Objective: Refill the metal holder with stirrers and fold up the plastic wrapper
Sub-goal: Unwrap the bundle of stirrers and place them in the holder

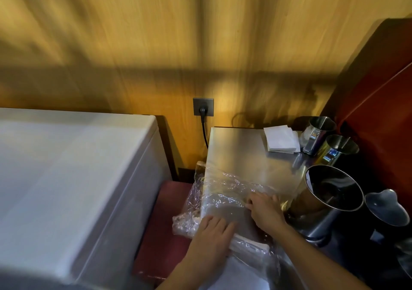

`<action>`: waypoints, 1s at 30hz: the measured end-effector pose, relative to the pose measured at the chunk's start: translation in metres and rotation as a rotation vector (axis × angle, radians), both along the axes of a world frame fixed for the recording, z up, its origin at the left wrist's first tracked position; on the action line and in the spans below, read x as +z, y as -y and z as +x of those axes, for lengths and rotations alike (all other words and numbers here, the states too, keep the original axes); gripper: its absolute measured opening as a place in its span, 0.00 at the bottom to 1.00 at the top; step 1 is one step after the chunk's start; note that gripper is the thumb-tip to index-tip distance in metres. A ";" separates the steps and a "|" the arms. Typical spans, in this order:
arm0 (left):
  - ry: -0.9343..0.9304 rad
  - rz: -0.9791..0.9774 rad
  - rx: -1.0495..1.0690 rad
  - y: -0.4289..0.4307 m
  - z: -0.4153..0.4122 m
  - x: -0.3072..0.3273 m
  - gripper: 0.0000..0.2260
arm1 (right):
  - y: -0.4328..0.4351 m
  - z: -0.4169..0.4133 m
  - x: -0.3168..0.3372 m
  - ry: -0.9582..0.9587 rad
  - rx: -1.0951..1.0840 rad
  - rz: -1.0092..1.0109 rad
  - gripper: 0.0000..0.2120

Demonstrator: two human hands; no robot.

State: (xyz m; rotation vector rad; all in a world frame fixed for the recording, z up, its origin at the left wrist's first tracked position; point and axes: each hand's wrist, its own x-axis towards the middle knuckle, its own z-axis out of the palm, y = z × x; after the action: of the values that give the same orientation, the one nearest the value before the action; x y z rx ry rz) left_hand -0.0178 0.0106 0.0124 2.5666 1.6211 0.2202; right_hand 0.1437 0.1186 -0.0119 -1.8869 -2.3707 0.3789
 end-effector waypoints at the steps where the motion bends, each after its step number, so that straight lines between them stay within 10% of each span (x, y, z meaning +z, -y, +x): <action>1: 0.006 0.031 -0.013 0.004 0.001 0.001 0.20 | -0.001 -0.001 -0.003 0.060 0.015 0.015 0.05; 13: -0.013 -0.046 -0.047 0.034 -0.013 0.019 0.21 | -0.002 -0.008 -0.008 0.265 -0.029 0.084 0.13; 30: -0.068 -0.111 -0.150 0.056 -0.002 -0.003 0.11 | -0.033 -0.011 0.051 -0.223 -0.197 0.298 0.09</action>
State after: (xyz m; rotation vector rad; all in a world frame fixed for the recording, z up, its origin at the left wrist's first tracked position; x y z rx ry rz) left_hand -0.0195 -0.0457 0.0094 2.6207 1.4095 0.0305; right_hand 0.1323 0.1520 0.0391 -1.8122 -1.9554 0.1941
